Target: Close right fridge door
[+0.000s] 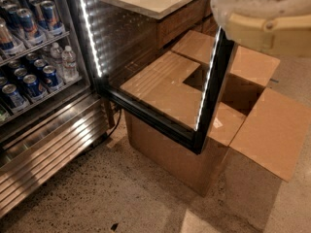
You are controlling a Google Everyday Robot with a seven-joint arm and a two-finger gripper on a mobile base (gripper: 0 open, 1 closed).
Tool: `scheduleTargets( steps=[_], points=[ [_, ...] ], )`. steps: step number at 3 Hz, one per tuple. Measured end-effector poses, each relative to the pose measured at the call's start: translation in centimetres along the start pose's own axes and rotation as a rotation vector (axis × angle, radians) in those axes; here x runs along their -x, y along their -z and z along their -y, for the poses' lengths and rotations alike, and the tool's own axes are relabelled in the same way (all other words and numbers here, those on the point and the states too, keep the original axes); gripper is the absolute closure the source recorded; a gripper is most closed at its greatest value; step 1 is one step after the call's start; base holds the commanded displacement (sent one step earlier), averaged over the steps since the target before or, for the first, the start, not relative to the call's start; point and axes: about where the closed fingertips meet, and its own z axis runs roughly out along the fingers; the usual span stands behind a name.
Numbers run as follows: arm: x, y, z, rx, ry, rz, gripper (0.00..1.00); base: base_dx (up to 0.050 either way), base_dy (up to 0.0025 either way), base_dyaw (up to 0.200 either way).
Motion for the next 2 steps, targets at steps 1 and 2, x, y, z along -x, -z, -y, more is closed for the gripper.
scheduleTargets(
  steps=[1,2],
  points=[
    [0.2,-0.2,-0.8,0.003,-0.003,-0.016,0.11,0.000,0.00000,0.000],
    [-5.7,1.0,-3.1,0.005,-0.079,-0.076,0.00,0.000,0.00000,0.000]
  ],
)
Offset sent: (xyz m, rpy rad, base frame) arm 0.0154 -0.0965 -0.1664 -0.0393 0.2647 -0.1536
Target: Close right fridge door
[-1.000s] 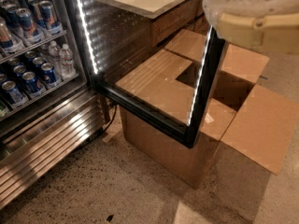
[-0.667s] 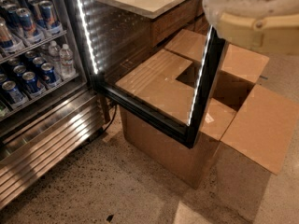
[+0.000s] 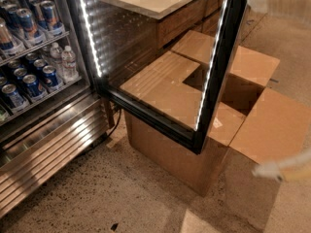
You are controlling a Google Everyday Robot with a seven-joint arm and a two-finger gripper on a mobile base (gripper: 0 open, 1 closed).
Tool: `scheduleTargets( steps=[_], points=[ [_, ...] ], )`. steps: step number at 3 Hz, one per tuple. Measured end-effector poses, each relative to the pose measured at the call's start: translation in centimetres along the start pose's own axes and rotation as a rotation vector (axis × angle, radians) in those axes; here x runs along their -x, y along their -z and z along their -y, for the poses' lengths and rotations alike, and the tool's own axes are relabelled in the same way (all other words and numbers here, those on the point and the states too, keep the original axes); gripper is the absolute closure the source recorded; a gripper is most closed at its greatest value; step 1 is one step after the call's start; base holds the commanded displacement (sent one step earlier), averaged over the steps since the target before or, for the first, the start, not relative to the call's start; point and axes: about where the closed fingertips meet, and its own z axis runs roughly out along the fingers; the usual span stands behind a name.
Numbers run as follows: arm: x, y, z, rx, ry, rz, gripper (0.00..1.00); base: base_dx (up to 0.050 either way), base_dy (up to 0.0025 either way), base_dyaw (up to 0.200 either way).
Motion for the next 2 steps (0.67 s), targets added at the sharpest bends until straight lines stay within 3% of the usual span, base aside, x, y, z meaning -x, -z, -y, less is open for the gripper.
scheduleTargets(
  steps=[1,2],
  points=[
    [-8.7,2.0,-2.1,-0.011,-0.111,-0.093,0.00,0.000,0.00000,0.000],
    [-19.6,5.6,-1.8,-0.056,-0.146,-0.142,0.00,0.000,0.00000,0.000]
  ],
)
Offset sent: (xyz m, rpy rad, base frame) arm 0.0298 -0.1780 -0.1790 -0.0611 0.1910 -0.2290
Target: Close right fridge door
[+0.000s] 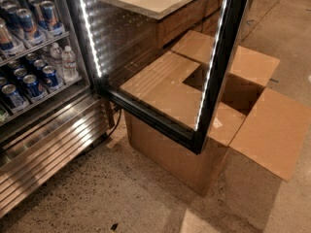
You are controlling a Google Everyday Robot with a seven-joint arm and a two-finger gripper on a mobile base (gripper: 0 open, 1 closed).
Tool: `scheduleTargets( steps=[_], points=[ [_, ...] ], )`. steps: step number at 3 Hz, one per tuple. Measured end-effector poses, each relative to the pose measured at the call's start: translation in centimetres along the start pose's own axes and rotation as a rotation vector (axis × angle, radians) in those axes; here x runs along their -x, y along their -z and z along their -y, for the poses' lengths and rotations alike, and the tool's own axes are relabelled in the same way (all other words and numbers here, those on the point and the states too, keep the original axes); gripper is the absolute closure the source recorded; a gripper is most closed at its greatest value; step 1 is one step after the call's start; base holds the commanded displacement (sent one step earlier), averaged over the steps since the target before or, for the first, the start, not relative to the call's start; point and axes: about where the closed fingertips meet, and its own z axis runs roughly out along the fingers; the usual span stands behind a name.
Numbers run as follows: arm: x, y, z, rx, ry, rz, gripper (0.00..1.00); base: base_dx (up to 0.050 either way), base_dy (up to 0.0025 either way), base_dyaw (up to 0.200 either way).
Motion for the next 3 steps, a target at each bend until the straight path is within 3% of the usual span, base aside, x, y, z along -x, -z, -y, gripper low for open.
scheduleTargets(
  steps=[2,3],
  points=[
    [-0.5,-0.3,1.1,-0.010,0.016,0.002,0.00,0.000,0.00000,0.000],
    [-2.8,-1.4,4.9,-0.009,0.051,0.021,0.00,0.000,0.00000,0.000]
  ],
)
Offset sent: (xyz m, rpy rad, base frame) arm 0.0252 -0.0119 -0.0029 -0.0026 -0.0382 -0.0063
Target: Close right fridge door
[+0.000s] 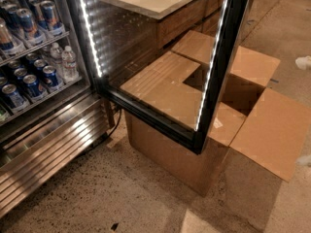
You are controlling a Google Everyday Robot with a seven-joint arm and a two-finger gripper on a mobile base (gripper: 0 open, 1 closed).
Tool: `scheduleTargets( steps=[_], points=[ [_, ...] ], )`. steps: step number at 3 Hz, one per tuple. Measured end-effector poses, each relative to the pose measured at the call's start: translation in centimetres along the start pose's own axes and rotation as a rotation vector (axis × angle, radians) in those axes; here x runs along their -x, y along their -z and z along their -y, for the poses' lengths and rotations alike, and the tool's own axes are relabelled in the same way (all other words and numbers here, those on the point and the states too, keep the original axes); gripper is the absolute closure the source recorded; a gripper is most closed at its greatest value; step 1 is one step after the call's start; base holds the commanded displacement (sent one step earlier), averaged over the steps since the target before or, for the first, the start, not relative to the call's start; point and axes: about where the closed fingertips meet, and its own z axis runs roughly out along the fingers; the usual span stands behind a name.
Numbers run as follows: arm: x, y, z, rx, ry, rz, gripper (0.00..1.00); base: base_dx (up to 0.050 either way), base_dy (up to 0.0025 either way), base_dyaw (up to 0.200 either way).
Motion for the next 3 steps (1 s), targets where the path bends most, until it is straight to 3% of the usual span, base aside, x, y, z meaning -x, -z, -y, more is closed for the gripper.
scheduleTargets(
  steps=[1,3],
  points=[
    [-2.5,-1.6,5.0,0.001,0.041,0.024,0.00,0.000,0.00000,0.000],
    [-4.4,-5.8,13.3,0.031,0.132,0.046,0.00,0.000,0.00000,0.000]
  ],
)
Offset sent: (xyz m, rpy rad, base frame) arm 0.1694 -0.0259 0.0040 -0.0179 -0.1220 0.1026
